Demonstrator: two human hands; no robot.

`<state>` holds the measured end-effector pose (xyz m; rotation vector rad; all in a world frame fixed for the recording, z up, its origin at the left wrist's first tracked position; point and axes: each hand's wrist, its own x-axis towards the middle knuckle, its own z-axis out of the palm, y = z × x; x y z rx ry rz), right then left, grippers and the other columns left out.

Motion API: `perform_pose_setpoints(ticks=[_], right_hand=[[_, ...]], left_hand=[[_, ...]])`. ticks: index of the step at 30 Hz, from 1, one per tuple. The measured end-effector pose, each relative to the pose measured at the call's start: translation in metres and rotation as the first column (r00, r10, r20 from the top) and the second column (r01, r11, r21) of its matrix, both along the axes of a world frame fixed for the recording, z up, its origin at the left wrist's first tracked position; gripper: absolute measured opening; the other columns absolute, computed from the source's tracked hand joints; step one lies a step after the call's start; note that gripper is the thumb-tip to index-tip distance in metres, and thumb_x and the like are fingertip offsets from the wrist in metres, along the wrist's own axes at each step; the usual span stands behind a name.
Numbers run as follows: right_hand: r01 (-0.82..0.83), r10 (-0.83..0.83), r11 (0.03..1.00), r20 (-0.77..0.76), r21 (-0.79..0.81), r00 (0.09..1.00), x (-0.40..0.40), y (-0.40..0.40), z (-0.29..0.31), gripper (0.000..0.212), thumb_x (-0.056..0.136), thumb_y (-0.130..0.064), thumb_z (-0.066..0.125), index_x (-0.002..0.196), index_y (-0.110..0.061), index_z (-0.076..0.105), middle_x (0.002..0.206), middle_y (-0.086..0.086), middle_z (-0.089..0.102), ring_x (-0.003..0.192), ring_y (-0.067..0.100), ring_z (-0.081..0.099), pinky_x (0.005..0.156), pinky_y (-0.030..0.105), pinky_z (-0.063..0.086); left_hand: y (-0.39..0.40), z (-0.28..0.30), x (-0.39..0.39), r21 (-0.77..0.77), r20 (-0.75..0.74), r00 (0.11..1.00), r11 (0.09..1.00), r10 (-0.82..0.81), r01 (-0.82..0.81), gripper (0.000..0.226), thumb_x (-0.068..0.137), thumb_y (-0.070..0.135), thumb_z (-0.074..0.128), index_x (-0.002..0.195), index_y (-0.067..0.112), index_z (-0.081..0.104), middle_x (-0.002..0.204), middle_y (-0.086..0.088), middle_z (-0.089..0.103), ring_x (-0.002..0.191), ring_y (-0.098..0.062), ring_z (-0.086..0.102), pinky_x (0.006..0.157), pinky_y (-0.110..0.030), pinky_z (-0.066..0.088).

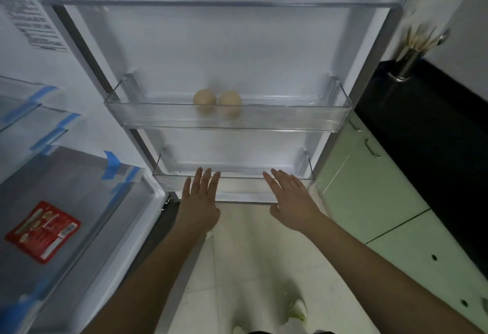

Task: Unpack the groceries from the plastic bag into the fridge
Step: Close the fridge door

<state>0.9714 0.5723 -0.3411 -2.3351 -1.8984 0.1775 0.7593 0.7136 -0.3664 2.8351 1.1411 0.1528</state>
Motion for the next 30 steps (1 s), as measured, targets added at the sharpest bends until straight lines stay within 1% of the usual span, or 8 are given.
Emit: perform_pose_setpoints(ticks=[4,8,13,16,21,24,28,30], right_hand=[[0.086,-0.091,0.99,0.039,0.115,0.995,0.0,-0.039,-0.002,0.069,0.082,-0.027,0.057,0.146,-0.013,0.038,0.145,0.012,0.046,0.134,0.031,0.042,0.116,0.045,0.023],[0.041,-0.054,0.981,0.066,0.187,0.996,0.0,-0.074,-0.005,0.07,0.072,-0.015,0.062,0.14,-0.01,0.046,0.131,0.01,0.057,0.12,0.029,0.051,0.11,0.04,0.025],[-0.067,0.07,0.983,-0.013,0.169,0.997,-0.013,-0.092,-0.008,0.073,0.073,-0.013,0.055,0.145,-0.011,0.039,0.136,0.009,0.054,0.123,0.028,0.05,0.109,0.041,0.038],[-0.144,0.162,0.971,-0.082,0.191,0.983,-0.016,-0.108,-0.003,0.068,0.083,-0.015,0.05,0.149,-0.015,0.033,0.149,0.005,0.043,0.135,0.023,0.04,0.112,0.039,0.034],[-0.182,0.212,0.939,-0.076,0.292,0.974,0.008,-0.146,0.015,0.057,0.086,-0.018,0.051,0.142,-0.015,0.041,0.145,0.004,0.047,0.133,0.022,0.043,0.112,0.039,0.034],[-0.142,0.181,0.937,-0.094,0.32,0.979,0.03,-0.168,0.023,0.054,0.087,-0.019,0.06,0.138,-0.013,0.046,0.14,0.005,0.052,0.13,0.023,0.048,0.108,0.042,0.04],[-0.156,0.191,0.93,-0.075,0.334,0.979,0.05,-0.187,0.028,0.054,0.09,-0.025,0.056,0.141,-0.011,0.042,0.139,0.008,0.052,0.13,0.025,0.047,0.108,0.039,0.039],[-0.144,0.18,0.939,-0.088,0.313,0.98,0.053,-0.195,0.026,0.055,0.091,-0.027,0.055,0.142,-0.009,0.041,0.14,0.009,0.051,0.13,0.025,0.047,0.107,0.04,0.041]], left_hand=[[-0.001,0.005,-0.02,-0.03,0.012,1.0,0.999,-0.027,0.027,0.087,0.078,0.008,0.059,0.155,0.015,0.02,0.163,-0.01,0.012,0.15,-0.029,-0.001,0.12,-0.049,-0.002],[-0.012,0.006,-0.031,-0.044,0.089,0.996,0.999,0.03,-0.026,0.077,0.078,0.01,0.046,0.153,0.014,0.026,0.163,-0.01,0.014,0.15,-0.027,0.002,0.119,-0.047,0.0],[-0.079,0.007,-0.019,-0.088,0.131,0.989,0.994,0.07,-0.059,0.096,0.07,0.007,0.057,0.155,0.021,0.016,0.164,-0.005,0.012,0.151,-0.024,0.0,0.119,-0.046,0.0],[-0.123,0.009,-0.005,-0.08,0.141,0.989,0.996,0.053,-0.042,0.096,0.074,0.01,0.058,0.155,0.025,0.009,0.164,-0.002,0.008,0.151,-0.02,-0.005,0.121,-0.046,0.001],[-0.182,0.022,0.019,-0.036,0.182,0.983,0.999,0.016,-0.01,0.069,0.094,0.045,0.04,0.155,0.024,0.014,0.162,0.003,0.002,0.15,-0.018,-0.004,0.12,-0.042,0.0],[-0.211,0.022,0.04,-0.033,0.128,0.991,0.999,0.031,-0.027,0.072,0.093,0.055,0.029,0.156,0.023,0.015,0.163,0.003,0.006,0.151,-0.018,-0.001,0.121,-0.041,0.002],[-0.24,0.016,0.051,-0.141,0.036,0.987,0.979,0.154,-0.147,0.081,0.095,0.049,0.044,0.156,0.023,-0.002,0.164,0.006,-0.005,0.151,-0.019,-0.004,0.12,-0.043,0.002],[-0.246,0.018,0.046,-0.154,0.075,0.975,0.969,0.208,-0.195,0.079,0.095,0.042,0.051,0.156,0.026,0.004,0.164,0.007,0.002,0.151,-0.021,0.003,0.119,-0.043,0.004]])
